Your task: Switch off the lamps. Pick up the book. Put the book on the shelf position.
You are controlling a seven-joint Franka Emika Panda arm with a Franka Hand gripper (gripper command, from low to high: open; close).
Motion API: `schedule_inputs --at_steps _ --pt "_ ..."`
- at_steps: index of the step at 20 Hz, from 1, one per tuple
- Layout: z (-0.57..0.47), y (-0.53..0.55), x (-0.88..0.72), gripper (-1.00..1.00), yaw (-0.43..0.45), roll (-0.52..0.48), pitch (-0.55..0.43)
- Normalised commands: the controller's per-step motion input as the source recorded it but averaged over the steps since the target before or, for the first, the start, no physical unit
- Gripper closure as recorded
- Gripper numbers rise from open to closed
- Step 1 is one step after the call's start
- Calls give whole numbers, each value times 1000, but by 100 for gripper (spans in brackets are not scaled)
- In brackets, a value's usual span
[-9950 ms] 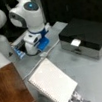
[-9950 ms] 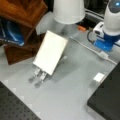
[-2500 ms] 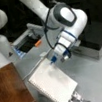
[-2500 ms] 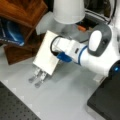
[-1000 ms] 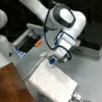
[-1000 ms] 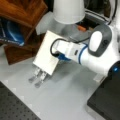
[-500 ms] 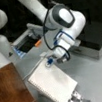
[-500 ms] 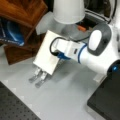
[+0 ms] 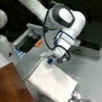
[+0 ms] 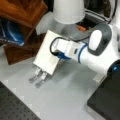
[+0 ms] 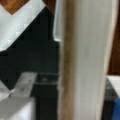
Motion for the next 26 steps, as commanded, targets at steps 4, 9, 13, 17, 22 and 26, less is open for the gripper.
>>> schedule_inputs --at_steps 4,9,13,17,22,26 --pt "219 -112 50 100 71 -167 81" --pt "301 -103 152 100 58 -192 165" --pt "306 -70 258 100 16 -168 146" --pt "357 -39 360 100 -25 -147 134" --pt "444 42 385 100 -106 -135 151" --pt "487 126 397 100 -161 -145 154"
